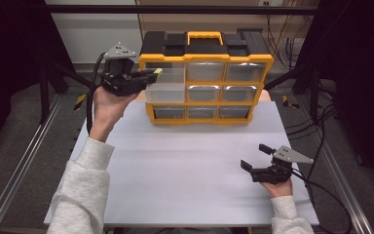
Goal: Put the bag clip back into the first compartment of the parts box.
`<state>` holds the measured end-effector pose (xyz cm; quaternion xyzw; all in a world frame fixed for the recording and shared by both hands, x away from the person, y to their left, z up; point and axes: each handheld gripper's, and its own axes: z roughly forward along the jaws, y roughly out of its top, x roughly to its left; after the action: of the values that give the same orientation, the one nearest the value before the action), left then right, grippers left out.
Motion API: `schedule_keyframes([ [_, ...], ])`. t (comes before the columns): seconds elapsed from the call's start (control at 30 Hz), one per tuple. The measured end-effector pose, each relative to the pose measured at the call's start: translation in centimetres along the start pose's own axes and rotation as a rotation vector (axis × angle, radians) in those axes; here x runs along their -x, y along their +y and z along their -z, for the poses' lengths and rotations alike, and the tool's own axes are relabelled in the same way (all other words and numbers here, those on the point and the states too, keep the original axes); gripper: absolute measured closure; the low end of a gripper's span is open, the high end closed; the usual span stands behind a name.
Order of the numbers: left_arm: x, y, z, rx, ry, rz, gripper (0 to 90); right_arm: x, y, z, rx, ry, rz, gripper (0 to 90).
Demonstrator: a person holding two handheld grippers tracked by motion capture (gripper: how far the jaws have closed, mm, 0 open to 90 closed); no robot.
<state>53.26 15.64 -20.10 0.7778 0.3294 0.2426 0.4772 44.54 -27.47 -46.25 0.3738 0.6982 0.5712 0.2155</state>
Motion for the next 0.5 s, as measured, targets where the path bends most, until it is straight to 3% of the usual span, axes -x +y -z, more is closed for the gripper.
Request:
schedule_keyframes([
  [0.5, -1.4, 0.8, -1.9, -0.031, 0.031, 0.005, 77.4, 0.0, 0.0, 0.0, 0.000, 0.001, -0.001, 0.4],
])
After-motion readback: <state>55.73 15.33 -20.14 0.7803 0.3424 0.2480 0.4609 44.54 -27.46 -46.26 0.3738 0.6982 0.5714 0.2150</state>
